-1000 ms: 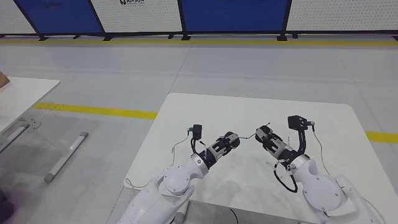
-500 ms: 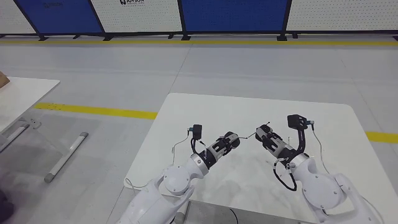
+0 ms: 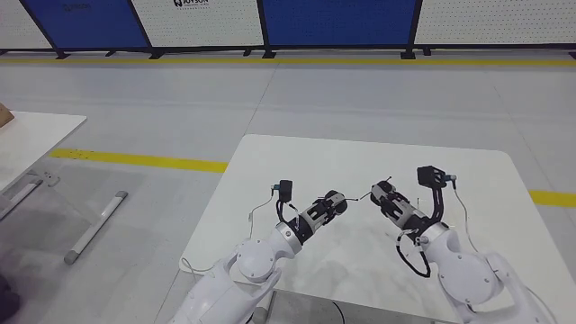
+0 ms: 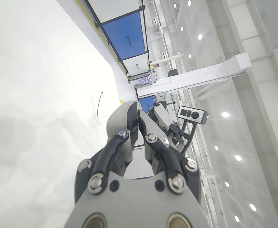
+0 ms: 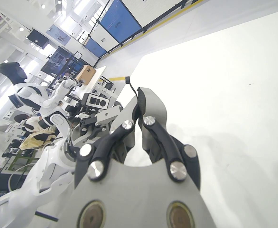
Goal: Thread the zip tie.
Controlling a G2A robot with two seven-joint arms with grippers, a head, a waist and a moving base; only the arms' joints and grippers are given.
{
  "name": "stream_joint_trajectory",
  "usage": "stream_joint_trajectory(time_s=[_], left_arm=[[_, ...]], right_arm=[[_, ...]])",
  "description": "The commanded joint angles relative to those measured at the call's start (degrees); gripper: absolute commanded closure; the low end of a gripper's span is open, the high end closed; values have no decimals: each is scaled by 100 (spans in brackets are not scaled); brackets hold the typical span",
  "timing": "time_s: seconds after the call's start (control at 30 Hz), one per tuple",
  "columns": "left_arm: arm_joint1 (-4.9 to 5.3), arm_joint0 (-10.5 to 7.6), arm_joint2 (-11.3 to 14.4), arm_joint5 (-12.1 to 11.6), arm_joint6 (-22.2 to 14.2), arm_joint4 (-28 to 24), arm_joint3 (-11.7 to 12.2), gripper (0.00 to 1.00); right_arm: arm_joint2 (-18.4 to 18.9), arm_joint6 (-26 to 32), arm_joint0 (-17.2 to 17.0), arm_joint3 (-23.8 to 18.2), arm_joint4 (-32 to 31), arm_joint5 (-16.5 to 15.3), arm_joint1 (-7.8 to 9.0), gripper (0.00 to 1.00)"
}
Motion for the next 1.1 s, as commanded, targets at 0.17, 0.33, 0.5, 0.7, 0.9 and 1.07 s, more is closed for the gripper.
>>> stream_joint_trajectory(time_s=[0.17,0.33,0.5,0.7,0.9,1.07], left_arm=[[0,0,0,0,0,0,0,100],[0,0,0,0,0,0,0,100],[0,0,0,0,0,0,0,100],[0,0,0,0,0,0,0,100],[0,0,0,0,0,0,0,100],[0,0,0,0,0,0,0,100]], right_arm=[[35,38,-76,-67,-107,-39,-14,100],[-17,4,-24,-11,-162,-30,-50,100],[-84,39,40,78,-116,-18,-92,100],[-136,54,96,185,-149,4,-132,100],[-155,37,95,220,-151,-3,-167,100],[-198,39,90,296,-109,-20,-199,100]])
